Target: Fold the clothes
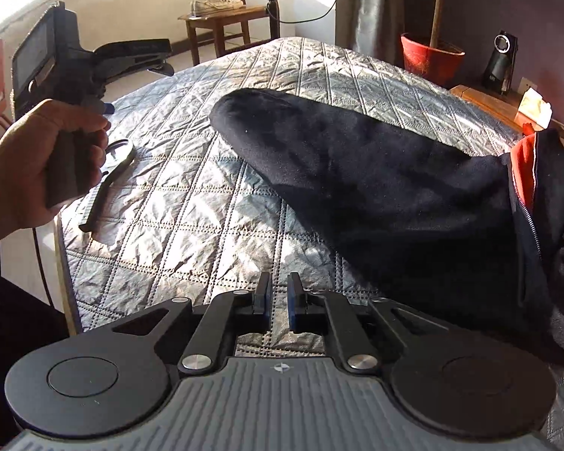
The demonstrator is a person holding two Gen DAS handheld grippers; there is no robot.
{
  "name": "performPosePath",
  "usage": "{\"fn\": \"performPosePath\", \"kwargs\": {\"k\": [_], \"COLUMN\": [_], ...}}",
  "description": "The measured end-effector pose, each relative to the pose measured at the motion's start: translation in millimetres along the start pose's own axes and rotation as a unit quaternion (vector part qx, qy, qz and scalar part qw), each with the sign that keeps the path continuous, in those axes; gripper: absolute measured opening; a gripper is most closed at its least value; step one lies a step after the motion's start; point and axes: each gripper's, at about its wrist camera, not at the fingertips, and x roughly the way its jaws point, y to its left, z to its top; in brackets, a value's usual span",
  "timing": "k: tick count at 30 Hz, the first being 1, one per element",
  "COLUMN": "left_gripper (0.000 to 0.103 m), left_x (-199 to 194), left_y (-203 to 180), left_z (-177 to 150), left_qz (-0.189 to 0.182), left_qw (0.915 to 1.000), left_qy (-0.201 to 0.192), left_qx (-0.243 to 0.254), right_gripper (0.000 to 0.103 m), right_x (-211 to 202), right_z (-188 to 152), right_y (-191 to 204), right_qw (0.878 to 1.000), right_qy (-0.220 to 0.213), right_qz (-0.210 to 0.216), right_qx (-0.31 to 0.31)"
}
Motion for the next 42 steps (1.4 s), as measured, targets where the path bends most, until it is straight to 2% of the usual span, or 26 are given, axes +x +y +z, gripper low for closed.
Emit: {"fn": "performPosePath", "kwargs": {"k": [1,2,4,6,8,11,13,17,22,25,27,30,33,34,39,42], "left_gripper": [0.102,0.102,0.102,0.102,0.102,0.102,0.102,0.102,0.102,0.102,0.102,0.102,0.102,0.102,0.102,0.102], "left_x": [-1,-2,-4,-5,-7,-10,-11,-7,-3,-4,-4,-1,0,-1,-3,-4], "left_y": [3,6,11,17,23,32,37,57,77,84,89,95,100,101,102,108], "left_z": [2,4,8,11,15,21,26,36,43,45,47,49,51,51,53,59], "left_qz": [0.009,0.018,0.037,0.055,0.074,0.101,0.11,0.126,0.133,0.13,0.128,0.128,0.127,0.128,0.128,0.127], "left_qw": [0.9999,0.9998,0.9991,0.9981,0.9966,0.9935,0.9923,0.9899,0.9883,0.9875,0.987,0.9867,0.9862,0.986,0.9849,0.9824], "left_qy": [-0.004,-0.009,-0.017,-0.026,-0.034,-0.047,-0.053,-0.047,-0.045,-0.051,-0.054,-0.051,-0.049,-0.051,-0.063,-0.066], "left_qx": [-0.002,-0.003,-0.007,-0.01,-0.014,-0.019,-0.021,-0.043,-0.06,-0.072,-0.08,-0.087,-0.093,-0.094,-0.098,-0.121], "right_gripper": [0.077,0.088,0.064,0.064,0.063,0.063,0.062,0.056,0.055,0.055,0.058,0.059,0.064,0.05,0.048,0.047], "right_x": [1,7,20,41,58,77,92,107,116,122,128,141,152,153,170,186], "right_z": [5,11,23,35,44,50,47,46,49,45,45,50,53,54,72,89], "right_y": [2,5,16,42,63,90,107,124,142,166,177,181,186,185,184,187], "right_qw": [1.0,1.0,0.999,0.997,0.993,0.986,0.983,0.983,0.981,0.98,0.981,0.983,0.981,0.98,0.978,0.979], "right_qy": [-0.017,-0.028,-0.046,-0.047,-0.054,-0.063,-0.049,-0.045,-0.046,-0.046,-0.053,-0.054,-0.058,-0.063,-0.067,-0.064], "right_qz": [-0.009,-0.007,-0.003,0.001,0.04,0.114,0.129,0.157,0.169,0.153,0.136,0.136,0.142,0.148,0.165,0.161], "right_qx": [0.001,0.001,-0.01,-0.066,-0.097,-0.108,-0.121,-0.09,-0.084,-0.114,-0.128,-0.114,-0.118,-0.115,-0.112,-0.106]}}
